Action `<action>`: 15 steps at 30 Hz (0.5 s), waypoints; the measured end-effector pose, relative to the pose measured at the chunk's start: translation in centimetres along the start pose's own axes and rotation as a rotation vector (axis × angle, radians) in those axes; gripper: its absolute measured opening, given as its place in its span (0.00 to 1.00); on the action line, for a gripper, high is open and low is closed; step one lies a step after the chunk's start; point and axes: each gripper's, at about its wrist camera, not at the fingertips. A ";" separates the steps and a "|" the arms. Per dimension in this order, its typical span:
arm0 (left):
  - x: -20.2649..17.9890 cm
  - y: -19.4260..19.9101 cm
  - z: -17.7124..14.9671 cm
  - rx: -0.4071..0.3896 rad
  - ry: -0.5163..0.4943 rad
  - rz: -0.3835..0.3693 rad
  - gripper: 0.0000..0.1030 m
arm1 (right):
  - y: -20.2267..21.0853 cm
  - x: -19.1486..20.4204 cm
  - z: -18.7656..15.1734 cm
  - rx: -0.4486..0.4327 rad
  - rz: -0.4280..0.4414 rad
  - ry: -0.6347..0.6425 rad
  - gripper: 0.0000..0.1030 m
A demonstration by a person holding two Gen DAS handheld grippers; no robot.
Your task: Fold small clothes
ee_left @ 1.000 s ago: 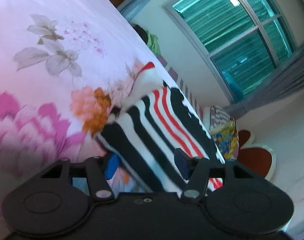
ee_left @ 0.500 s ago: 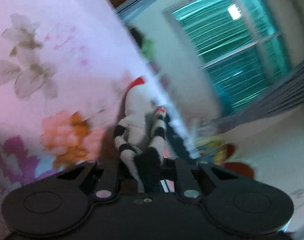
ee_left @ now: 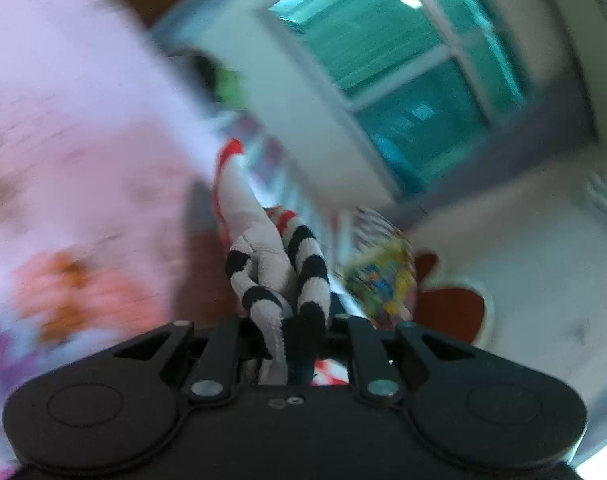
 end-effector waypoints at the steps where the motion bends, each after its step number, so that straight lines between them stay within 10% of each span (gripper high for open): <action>1: -2.3 -0.4 0.4 0.023 -0.067 0.005 0.13 | 1.1 -0.6 -0.1 -0.044 0.002 -0.051 0.01; 11: -16.7 -14.0 -7.5 0.406 -0.504 0.194 0.25 | 15.1 -11.8 -3.9 -0.300 -0.015 -0.388 0.01; 13: -16.5 -17.2 -11.2 0.537 -0.538 0.183 0.64 | 17.2 -14.0 -4.8 -0.314 -0.027 -0.444 0.01; 15: -17.3 -17.1 -14.0 0.512 -0.636 0.171 0.70 | 19.3 -15.6 -5.6 -0.326 -0.026 -0.490 0.01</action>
Point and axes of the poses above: each gripper's, at about its wrist camera, not at the fingertips, and y roughly against the way its jaws point, x to its left, z to its top, and after that the axes turned 12 degrees about x, right-handed
